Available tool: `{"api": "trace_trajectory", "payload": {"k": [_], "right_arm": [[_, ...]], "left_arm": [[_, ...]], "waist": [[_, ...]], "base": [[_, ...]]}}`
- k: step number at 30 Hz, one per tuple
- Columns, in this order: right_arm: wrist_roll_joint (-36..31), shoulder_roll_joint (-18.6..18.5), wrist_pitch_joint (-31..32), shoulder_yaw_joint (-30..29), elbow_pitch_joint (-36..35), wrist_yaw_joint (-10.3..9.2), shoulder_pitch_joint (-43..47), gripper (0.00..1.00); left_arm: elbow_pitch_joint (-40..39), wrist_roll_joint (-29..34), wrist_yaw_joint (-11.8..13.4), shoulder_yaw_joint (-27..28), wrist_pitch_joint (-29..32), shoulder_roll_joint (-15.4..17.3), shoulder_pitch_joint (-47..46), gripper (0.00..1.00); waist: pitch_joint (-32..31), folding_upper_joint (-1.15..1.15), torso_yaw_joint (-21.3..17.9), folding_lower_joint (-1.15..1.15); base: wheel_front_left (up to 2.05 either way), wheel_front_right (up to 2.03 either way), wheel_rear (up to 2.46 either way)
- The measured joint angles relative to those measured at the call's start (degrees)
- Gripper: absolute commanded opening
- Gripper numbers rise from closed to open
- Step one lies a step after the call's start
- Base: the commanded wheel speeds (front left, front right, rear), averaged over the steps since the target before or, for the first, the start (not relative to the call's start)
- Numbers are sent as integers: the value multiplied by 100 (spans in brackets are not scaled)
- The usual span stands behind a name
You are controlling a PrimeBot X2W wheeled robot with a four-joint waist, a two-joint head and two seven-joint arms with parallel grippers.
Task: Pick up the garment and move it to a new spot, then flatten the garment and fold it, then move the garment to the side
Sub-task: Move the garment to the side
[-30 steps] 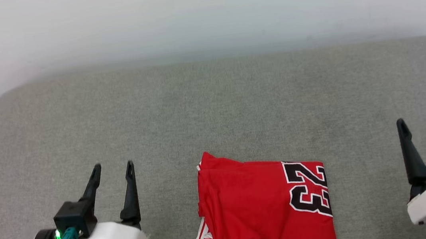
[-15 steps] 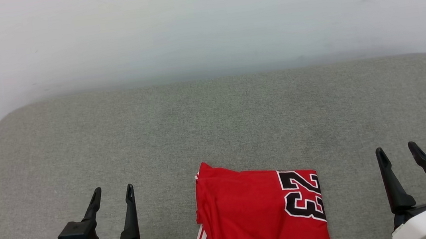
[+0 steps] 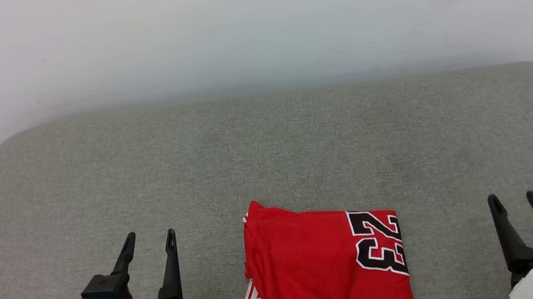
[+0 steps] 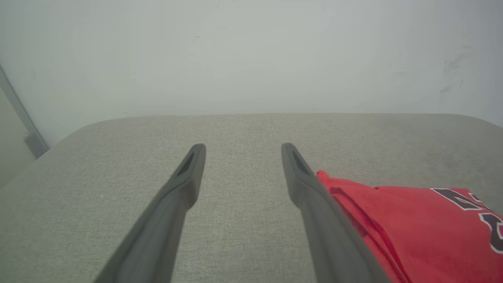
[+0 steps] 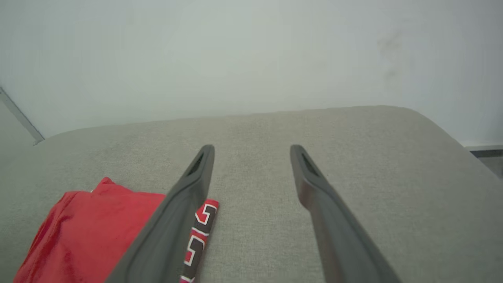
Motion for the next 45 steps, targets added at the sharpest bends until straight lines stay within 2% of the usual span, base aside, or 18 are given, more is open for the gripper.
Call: {"api": "trace_trajectory", "payload": {"k": [3,9,13,24,29,30,32,40,42,45], "right_arm": [[595,-85,590,-234,281,0,45,100],[1623,-546,2162,-506,920,0,60,100],[2094,-623,2826,-623,1135,0,-79,100],[3415,-311,3683,-19,1664,0,-932,100],[3593,-344,3824,122,2014,5,-1062,100],[3591,-353,3851,148,2081,7,-1102,49],[3606,-354,3819,208,2161,7,-1153,0],[3475,-573,3450,713,2163,2,-1280,0],[3193,-695,3185,803,2128,2,-1326,0],[2401,-918,2753,802,2180,2,-1374,0]], "left_arm": [[4,14,-10,3,-1,-41,-66,100],[-59,134,-101,88,-1,-204,-308,100],[-86,268,-198,186,-3,-335,-484,100],[-26,624,-556,441,-16,-706,-856,100],[18,726,-654,601,-16,-836,-883,100],[20,750,-657,642,-16,-849,-879,100],[25,784,-703,705,-16,-879,-862,100],[116,964,-839,861,-16,-1000,-779,100],[125,1004,-859,886,-18,-1000,-726,100],[127,1065,-904,921,-18,-993,-656,100]], "waist": [[74,0,21,0],[350,0,129,0],[598,0,255,0],[1240,0,737,1],[1365,0,895,1],[1377,0,908,1],[1389,0,926,1],[1238,0,865,1],[1149,0,811,1],[1007,0,682,1]], "base": [[0,0,0],[0,0,0],[0,0,0],[0,0,0],[0,0,0],[0,0,0],[0,0,0],[0,0,0],[0,0,0],[0,0,0]]}}
